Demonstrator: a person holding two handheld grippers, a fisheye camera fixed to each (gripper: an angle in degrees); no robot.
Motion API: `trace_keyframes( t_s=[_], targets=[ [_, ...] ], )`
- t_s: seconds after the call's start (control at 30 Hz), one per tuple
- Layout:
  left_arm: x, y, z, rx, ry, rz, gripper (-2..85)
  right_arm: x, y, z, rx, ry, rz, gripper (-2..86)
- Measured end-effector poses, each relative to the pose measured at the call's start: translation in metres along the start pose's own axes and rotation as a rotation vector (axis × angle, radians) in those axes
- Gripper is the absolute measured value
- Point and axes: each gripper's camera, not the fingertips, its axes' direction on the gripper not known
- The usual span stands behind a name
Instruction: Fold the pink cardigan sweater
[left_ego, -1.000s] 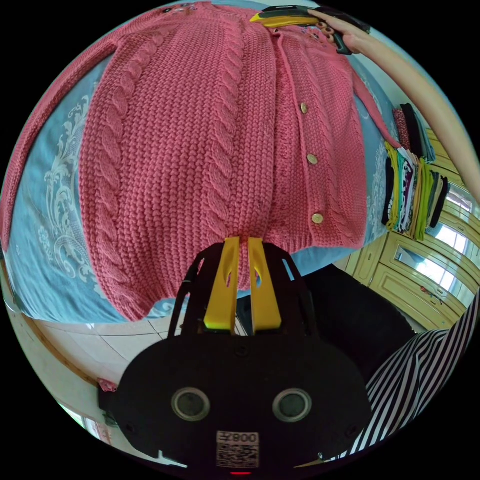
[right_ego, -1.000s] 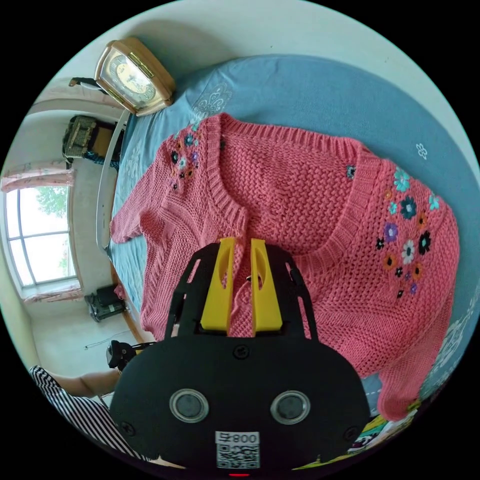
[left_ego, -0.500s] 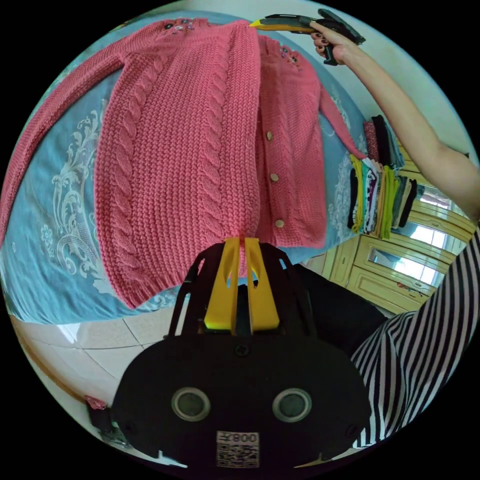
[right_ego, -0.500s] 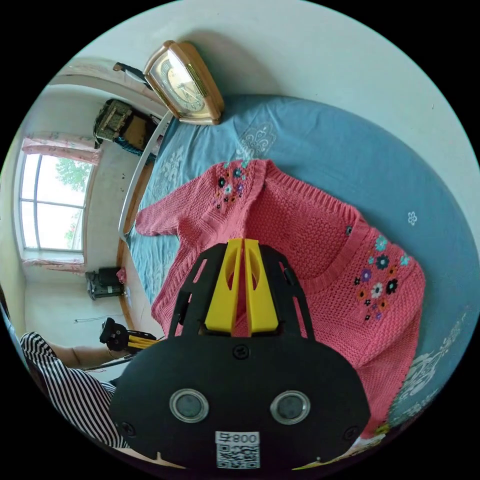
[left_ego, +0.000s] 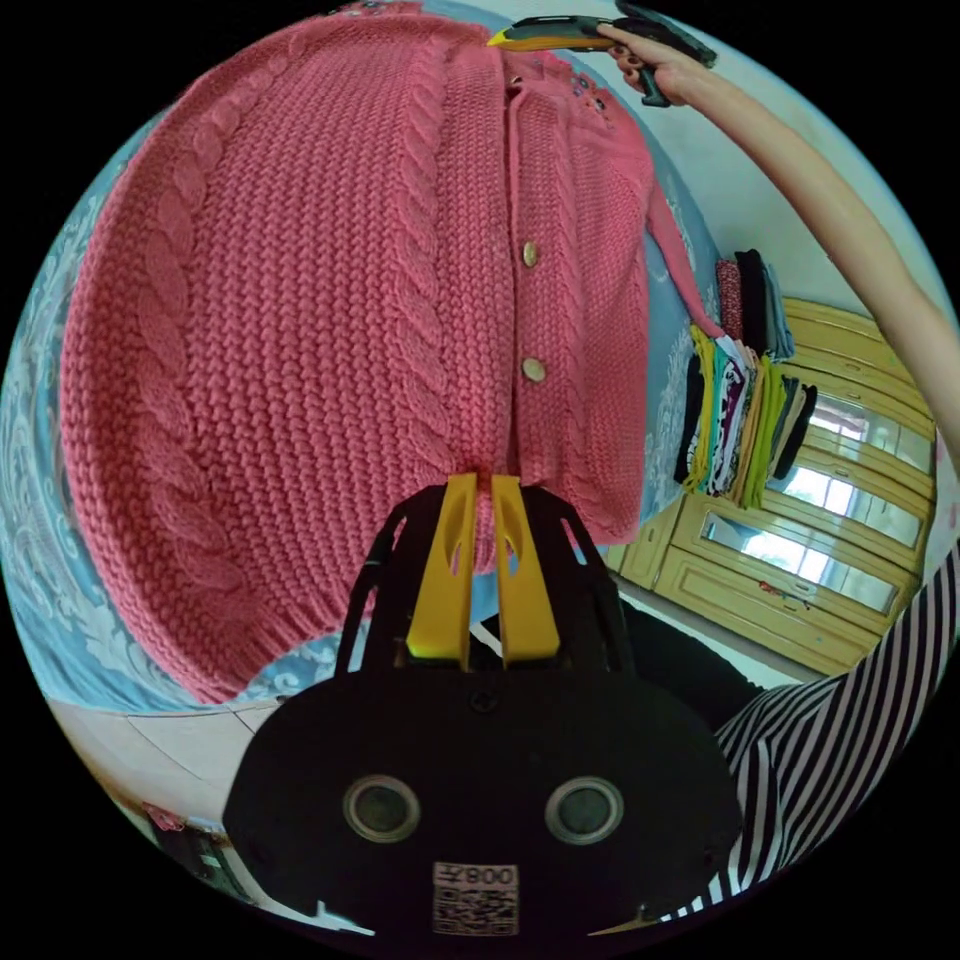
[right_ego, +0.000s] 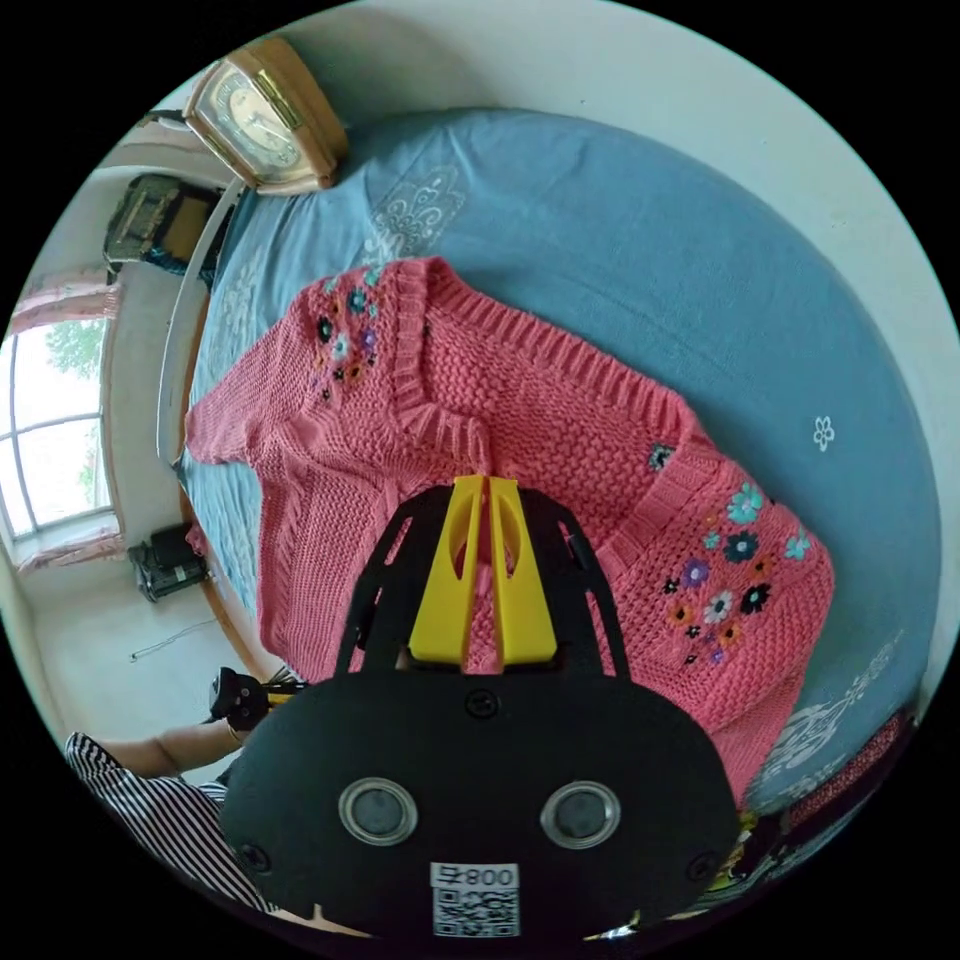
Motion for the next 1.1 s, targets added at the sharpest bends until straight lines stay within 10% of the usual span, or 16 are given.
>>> trace_keyframes(
  t_s=[1.1],
  targets=[
    [-0.102,-0.087,-0.171,0.529,-0.240,-0.060,1.0,-0.106,-0.080,-0.007,0.142,0.199,-0.211,0.5]
  ],
)
